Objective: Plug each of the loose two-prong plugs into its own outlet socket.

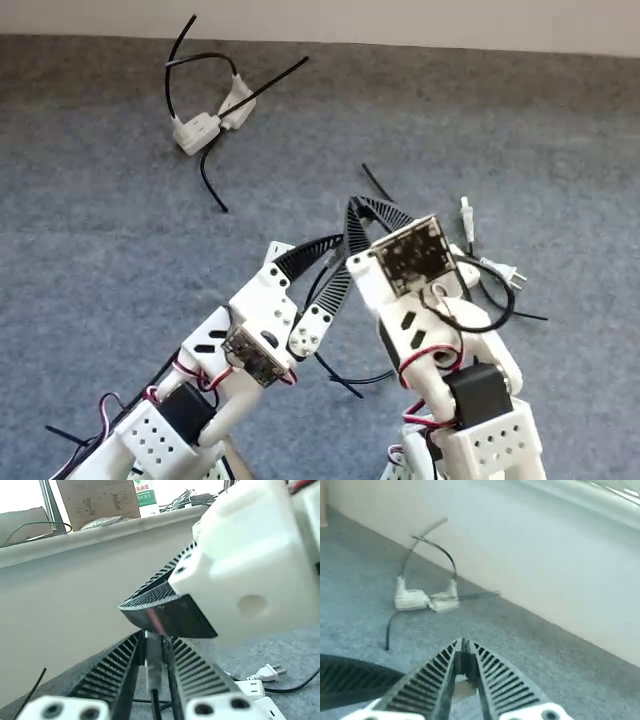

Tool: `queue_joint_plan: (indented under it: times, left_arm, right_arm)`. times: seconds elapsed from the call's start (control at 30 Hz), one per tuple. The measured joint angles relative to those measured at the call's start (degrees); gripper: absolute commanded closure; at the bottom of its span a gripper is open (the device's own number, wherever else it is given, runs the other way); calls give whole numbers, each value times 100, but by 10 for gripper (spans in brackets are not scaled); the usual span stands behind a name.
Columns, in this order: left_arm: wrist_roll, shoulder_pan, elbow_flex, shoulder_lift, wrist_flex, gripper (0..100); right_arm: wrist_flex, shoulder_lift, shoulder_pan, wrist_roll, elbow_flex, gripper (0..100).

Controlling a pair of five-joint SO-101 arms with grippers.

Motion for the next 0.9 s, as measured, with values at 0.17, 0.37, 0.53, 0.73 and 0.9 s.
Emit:
queue_joint_plan:
  times: [0.17, 0.37, 0.53, 0.73, 0.9]
  left_arm:
    - [0, 26, 35, 9, 0, 995]
    - [0, -18, 18, -18, -26, 995]
    - [18, -123, 18, -18, -26, 994]
    - [1407, -1292, -466, -9, 519, 994]
    - [2268, -2215, -1785, 334, 2347, 993]
  right_arm:
    - [-53, 0, 457, 0, 53, 991]
    - [0, 79, 923, 9, 123, 991]
    - [554, 70, 1389, 9, -211, 991]
    - [1635, 70, 2224, -756, -598, 991]
    - [2066, 62, 2725, -993, -492, 991]
